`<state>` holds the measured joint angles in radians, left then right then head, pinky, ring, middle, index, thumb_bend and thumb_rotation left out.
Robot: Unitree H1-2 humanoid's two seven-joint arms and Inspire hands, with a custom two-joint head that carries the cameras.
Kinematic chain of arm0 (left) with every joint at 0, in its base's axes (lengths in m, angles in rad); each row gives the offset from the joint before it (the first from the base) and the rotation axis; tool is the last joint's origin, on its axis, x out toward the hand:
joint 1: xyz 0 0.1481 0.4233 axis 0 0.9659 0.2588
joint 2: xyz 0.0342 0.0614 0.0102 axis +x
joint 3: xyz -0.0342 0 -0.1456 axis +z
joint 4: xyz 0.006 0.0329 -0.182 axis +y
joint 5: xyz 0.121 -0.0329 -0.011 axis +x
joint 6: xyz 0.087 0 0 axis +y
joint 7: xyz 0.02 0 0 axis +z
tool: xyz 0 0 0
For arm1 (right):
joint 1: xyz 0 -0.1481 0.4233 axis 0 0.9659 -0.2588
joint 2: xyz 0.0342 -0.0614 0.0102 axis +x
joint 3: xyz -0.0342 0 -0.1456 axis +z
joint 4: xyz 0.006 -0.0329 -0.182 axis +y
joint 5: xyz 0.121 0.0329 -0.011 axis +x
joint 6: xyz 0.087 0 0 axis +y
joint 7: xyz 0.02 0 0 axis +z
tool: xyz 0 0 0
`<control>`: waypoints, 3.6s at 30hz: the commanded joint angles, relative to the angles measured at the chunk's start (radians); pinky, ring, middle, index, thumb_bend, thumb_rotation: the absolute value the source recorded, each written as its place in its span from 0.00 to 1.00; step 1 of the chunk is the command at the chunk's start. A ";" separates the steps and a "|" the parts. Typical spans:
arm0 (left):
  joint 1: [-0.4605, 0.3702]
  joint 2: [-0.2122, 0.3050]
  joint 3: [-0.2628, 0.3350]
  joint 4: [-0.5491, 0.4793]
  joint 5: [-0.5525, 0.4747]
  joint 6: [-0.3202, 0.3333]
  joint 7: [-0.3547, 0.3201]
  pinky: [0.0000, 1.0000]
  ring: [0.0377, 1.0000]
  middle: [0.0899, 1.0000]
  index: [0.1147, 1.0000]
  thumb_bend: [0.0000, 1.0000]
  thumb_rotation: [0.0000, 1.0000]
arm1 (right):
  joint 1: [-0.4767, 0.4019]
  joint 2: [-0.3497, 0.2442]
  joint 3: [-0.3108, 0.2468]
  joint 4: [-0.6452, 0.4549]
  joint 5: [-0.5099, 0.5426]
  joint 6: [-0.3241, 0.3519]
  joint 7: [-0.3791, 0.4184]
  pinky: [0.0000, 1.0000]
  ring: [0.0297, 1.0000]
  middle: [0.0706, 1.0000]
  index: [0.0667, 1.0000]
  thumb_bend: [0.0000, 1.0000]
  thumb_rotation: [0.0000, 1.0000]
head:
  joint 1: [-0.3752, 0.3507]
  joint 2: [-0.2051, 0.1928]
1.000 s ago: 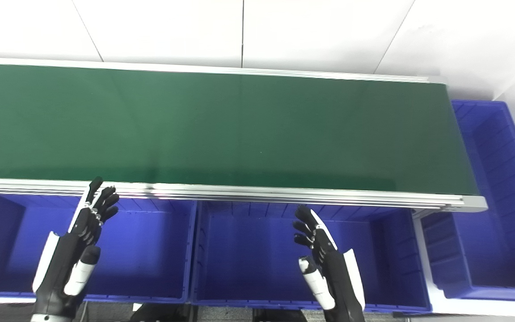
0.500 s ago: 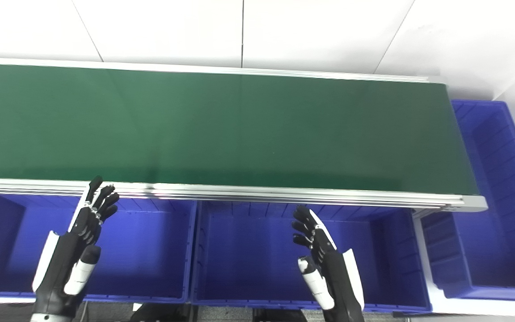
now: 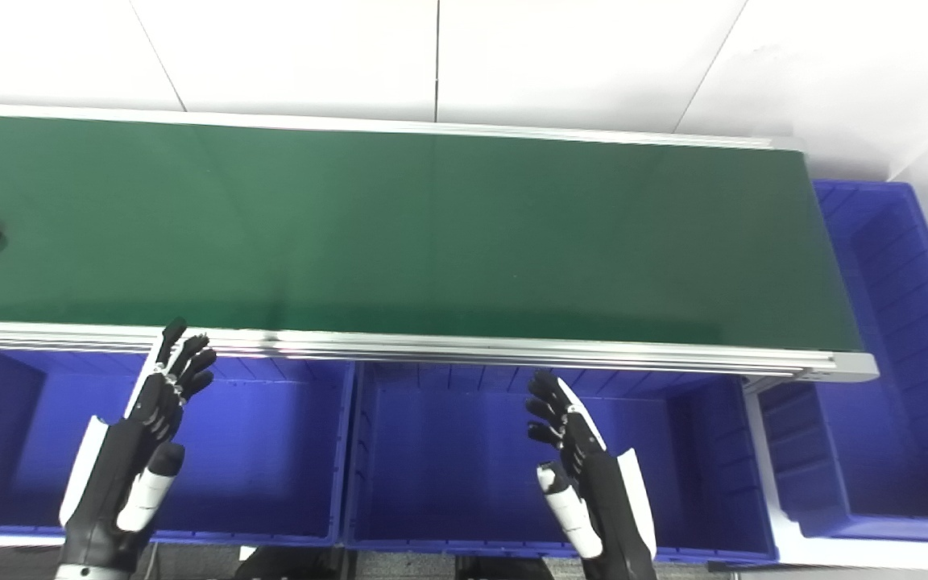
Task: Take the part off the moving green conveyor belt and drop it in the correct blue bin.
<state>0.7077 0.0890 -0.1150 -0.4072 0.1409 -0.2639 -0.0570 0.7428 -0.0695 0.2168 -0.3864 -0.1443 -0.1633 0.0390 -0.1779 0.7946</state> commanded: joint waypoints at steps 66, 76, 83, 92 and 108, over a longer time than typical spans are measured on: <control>-0.012 0.012 0.005 -0.032 0.005 0.004 -0.003 0.89 0.91 0.94 1.00 0.66 0.93 | -0.008 0.005 0.008 -0.031 -0.003 0.005 0.006 0.80 0.87 0.88 0.90 0.79 0.95 | -0.006 0.004; -0.013 0.012 0.004 -0.032 0.001 0.005 -0.004 0.89 0.91 0.94 1.00 0.66 0.92 | -0.008 0.005 0.009 -0.030 -0.002 0.003 0.007 0.79 0.86 0.88 0.91 0.79 0.95 | -0.007 0.005; -0.014 0.012 0.004 -0.028 0.004 -0.001 -0.004 0.88 0.90 0.93 1.00 0.65 0.92 | -0.009 0.004 0.008 -0.030 -0.002 0.004 0.007 0.79 0.86 0.88 0.91 0.79 0.95 | -0.005 0.004; -0.020 -0.008 -0.018 -0.002 0.026 -0.017 0.005 0.85 0.88 0.92 1.00 0.70 0.92 | -0.018 -0.017 -0.013 -0.003 0.024 -0.020 0.011 0.80 0.87 0.88 0.91 0.78 0.95 | 0.109 -0.032; -0.047 -0.098 -0.084 0.110 0.137 -0.094 0.069 0.70 0.80 0.85 1.00 0.69 0.85 | -0.060 -0.092 -0.088 0.112 0.099 -0.072 0.041 0.80 0.87 0.89 0.92 0.78 0.98 | 0.314 -0.148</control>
<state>0.6618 -0.0032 -0.1968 -0.2908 0.2691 -0.3194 -0.0092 0.6830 -0.1543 0.1351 -0.2681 -0.0521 -0.1697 0.0766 0.1270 0.6521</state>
